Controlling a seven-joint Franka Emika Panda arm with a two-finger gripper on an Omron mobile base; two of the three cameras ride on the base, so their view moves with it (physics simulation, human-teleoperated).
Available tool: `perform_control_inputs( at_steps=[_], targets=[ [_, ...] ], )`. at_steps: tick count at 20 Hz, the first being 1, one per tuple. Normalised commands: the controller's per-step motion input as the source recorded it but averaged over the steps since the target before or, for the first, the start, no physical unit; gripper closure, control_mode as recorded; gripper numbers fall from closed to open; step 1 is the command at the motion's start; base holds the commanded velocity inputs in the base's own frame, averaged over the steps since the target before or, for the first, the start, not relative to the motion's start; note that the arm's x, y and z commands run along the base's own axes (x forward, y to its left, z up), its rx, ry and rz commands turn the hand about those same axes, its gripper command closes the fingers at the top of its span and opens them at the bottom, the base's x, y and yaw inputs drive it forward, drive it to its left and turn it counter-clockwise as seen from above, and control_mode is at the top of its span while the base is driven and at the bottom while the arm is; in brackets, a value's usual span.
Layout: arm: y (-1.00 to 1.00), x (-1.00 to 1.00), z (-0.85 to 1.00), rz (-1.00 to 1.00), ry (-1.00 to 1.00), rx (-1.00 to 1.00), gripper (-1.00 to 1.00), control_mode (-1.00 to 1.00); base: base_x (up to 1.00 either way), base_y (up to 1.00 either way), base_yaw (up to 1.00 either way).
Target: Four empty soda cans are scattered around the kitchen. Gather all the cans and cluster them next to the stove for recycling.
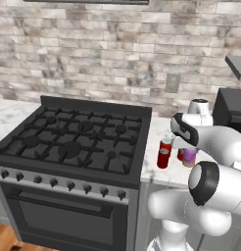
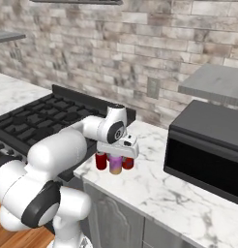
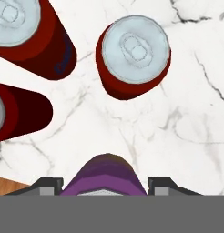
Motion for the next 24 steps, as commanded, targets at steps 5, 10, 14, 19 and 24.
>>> perform_control_inputs(
  at_steps=[5,10,14,19,24],
  targets=[
    [0.00,0.00,0.00,0.00,0.00,0.00,1.00,1.00,0.00,0.28,-0.02],
    [0.00,0.00,0.00,0.00,0.00,0.00,1.00,1.00,-0.07,0.29,0.00],
    [0.00,0.00,0.00,0.00,0.00,0.00,1.00,1.00,-0.08,0.26,0.00],
    [0.00,0.00,0.00,0.00,0.00,0.00,1.00,1.00,-0.02,0.03,0.00],
    [0.00,0.00,0.00,0.00,0.00,0.00,1.00,1.00,0.00,0.00,0.00]
  ],
)
